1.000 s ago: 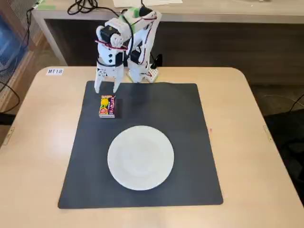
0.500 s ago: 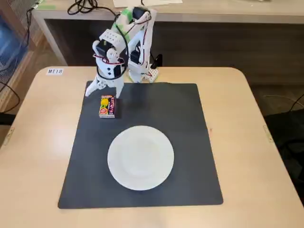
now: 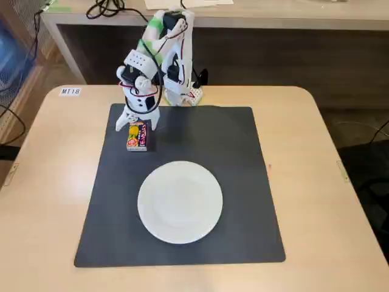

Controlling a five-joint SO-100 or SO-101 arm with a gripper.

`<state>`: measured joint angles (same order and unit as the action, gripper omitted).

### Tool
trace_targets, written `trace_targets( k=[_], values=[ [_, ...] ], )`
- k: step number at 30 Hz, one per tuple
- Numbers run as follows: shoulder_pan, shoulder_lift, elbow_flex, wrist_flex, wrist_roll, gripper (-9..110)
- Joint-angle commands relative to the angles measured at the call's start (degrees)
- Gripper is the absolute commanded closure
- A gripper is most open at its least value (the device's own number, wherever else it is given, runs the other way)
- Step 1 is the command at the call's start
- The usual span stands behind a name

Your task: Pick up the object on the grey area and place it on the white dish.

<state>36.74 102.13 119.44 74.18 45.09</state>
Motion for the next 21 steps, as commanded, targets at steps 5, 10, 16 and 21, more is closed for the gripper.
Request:
trace_targets(
  k=[5, 10, 16, 21],
  values=[
    [-0.5, -2.5, -3.6, -2.1, 1.1, 69],
    [-0.4, -3.6, -3.7, -2.1, 1.9, 73],
    [0.0, -3.9, -4.2, -2.9, 2.0, 77],
    [-0.5, -3.9, -5.4, -3.7, 1.5, 78]
  ],
)
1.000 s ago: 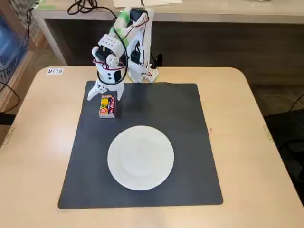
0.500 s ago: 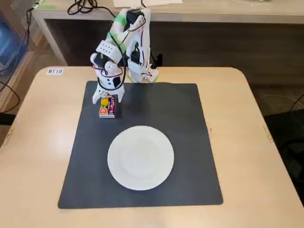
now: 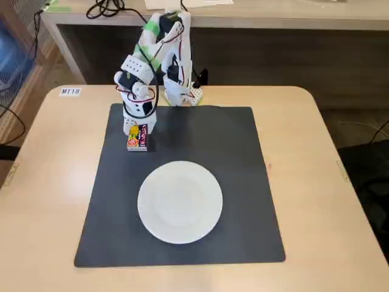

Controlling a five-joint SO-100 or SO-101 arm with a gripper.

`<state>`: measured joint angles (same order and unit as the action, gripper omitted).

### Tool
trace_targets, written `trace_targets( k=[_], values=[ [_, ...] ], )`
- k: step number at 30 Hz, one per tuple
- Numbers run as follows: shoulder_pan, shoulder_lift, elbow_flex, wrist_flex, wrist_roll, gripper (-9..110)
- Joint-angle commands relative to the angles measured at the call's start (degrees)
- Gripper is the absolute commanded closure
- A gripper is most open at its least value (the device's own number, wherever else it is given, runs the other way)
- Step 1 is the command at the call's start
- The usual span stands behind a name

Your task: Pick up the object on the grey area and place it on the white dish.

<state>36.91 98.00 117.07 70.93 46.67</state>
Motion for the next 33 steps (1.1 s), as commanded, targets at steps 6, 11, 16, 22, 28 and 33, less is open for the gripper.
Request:
trace_targets(
  k=[6, 11, 16, 22, 28, 33],
  values=[
    [-3.9, 0.0, -8.9, -1.1, -2.4, 79],
    [-8.3, -1.1, -17.3, -1.2, -6.0, 84],
    [-14.2, -4.7, -24.9, -2.4, -9.8, 87],
    [-22.1, -12.4, -36.1, -2.9, -20.8, 88],
    [-28.4, -20.6, -45.3, -3.6, -32.7, 86],
    [-31.7, -29.3, -55.0, -2.9, -41.1, 85]
  ],
)
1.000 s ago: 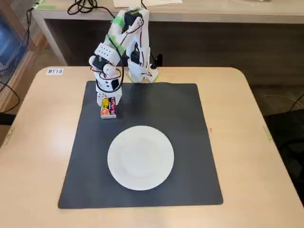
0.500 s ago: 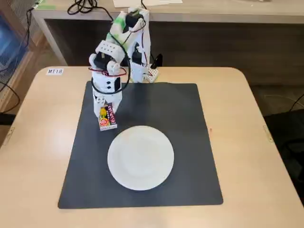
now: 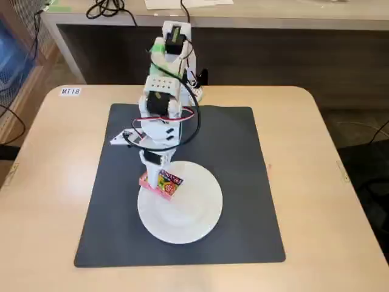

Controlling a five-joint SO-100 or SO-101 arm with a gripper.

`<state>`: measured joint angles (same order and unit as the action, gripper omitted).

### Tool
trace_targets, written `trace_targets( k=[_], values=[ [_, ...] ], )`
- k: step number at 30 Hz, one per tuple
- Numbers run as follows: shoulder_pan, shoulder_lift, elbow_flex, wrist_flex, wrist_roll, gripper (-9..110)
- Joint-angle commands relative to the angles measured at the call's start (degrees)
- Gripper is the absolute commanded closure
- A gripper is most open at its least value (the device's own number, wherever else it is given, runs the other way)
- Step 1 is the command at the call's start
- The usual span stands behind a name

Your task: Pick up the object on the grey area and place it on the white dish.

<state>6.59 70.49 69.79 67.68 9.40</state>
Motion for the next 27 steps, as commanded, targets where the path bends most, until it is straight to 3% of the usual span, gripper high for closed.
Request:
trace_targets(
  k=[1, 8, 13, 23, 27],
  values=[
    [-1.9, -3.9, -10.2, 1.5, -5.2, 85],
    [-4.6, -22.7, -35.3, 14.2, -9.9, 88],
    [-4.8, -46.8, -76.2, 29.6, -10.1, 88],
    [-5.4, -44.5, -69.6, 29.6, -9.9, 85],
    [-5.4, -37.8, -58.2, 29.6, -11.0, 61]
  ],
)
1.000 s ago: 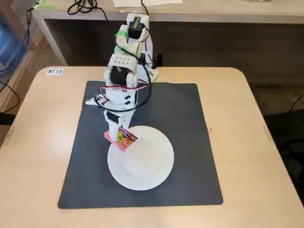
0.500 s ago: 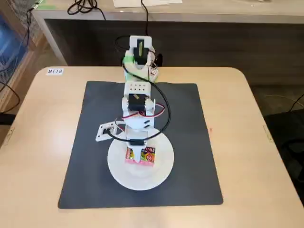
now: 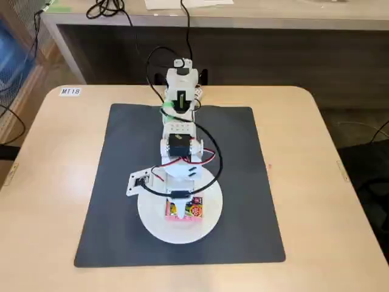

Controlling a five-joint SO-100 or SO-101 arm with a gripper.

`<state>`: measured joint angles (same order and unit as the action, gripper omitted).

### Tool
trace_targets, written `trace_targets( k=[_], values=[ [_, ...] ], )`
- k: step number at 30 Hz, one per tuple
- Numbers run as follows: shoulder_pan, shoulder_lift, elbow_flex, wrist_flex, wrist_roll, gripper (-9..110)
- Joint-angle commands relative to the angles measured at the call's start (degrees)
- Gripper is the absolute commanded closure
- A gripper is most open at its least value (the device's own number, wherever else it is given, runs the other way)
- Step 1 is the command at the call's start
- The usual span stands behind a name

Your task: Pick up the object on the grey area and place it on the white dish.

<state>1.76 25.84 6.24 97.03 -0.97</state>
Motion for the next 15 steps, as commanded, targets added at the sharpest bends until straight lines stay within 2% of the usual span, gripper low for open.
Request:
trace_targets(
  k=[1, 5, 9, 12, 15],
  values=[
    [-0.5, 8.9, 8.3, 0.3, -1.0, 54],
    [-0.4, 16.6, 18.2, 0.3, -1.2, 46],
    [-0.1, 23.4, 24.2, 0.3, -2.0, 47],
    [-0.5, 30.4, 27.0, 0.3, -2.7, 56],
    [-0.5, 40.1, 30.3, 0.3, -0.9, 80]
  ],
)
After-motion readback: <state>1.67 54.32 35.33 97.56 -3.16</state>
